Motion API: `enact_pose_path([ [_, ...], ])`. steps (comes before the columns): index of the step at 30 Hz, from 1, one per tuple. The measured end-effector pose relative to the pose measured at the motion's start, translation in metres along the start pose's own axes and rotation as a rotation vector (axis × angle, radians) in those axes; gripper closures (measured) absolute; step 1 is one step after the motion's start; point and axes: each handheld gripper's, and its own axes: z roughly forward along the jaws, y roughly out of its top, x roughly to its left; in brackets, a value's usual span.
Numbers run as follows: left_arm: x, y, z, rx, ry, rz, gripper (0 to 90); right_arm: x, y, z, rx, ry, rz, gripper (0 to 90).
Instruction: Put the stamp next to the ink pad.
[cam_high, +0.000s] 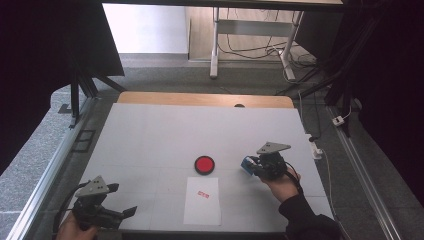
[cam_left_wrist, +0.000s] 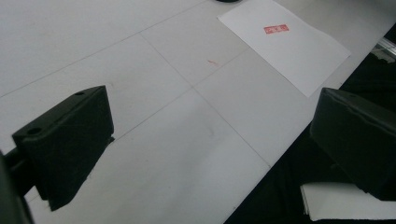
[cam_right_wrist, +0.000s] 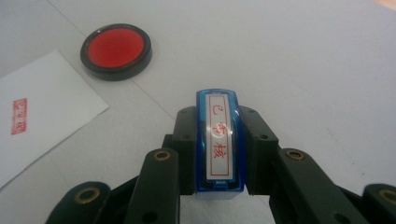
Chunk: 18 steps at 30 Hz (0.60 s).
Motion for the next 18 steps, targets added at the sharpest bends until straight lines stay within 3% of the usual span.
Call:
enact_pose_path([
  [14,0.0,0.0,0.001,0.006,0.002,0.002,0.0,0.0,-0.006,0.014,0.068,0.019,-0.018,70.1],
  [18,0.0,0.0,0.001,0.006,0.002,0.001,0.0,-0.001,-0.007,0.014,0.064,0.021,-0.017,68.1],
])
